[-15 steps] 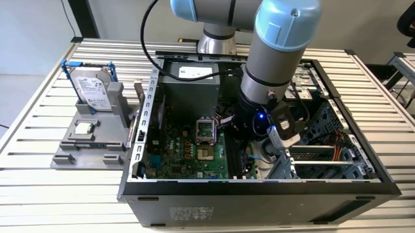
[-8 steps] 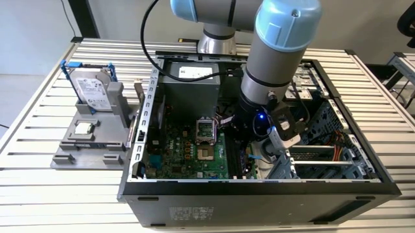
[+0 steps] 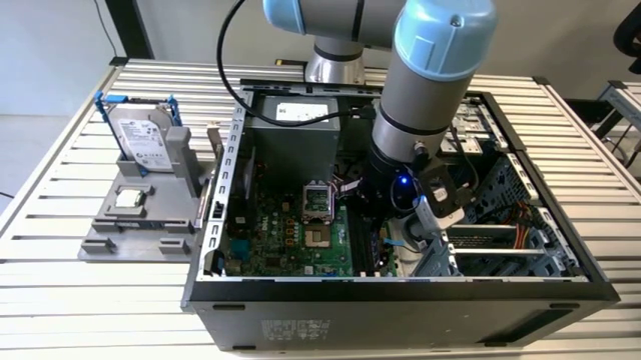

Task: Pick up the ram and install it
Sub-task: 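Insert the ram into the slot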

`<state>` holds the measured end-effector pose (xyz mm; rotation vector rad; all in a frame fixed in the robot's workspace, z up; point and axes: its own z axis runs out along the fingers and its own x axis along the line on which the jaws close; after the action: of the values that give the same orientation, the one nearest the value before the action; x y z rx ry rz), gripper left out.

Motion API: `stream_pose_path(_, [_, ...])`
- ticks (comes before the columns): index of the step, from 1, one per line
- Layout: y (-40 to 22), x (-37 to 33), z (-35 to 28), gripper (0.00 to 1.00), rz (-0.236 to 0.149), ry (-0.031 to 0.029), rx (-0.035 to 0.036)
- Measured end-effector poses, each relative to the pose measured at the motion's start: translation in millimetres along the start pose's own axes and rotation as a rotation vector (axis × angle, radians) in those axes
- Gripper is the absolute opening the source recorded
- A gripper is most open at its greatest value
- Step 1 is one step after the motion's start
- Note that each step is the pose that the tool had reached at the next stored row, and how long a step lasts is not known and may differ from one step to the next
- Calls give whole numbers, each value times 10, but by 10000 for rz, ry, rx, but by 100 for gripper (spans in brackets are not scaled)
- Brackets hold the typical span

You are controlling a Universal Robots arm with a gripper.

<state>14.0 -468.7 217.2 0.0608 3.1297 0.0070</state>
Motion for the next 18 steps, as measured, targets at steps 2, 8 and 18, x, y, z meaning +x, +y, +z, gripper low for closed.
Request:
stream_pose_path(2, [-3,0,0,0,-21,0,-1])
stream_pose_path(8, [-4,0,2,0,-198,28,-3])
stream_pose_path(18, [-4,-5,44,0,-217,102,2])
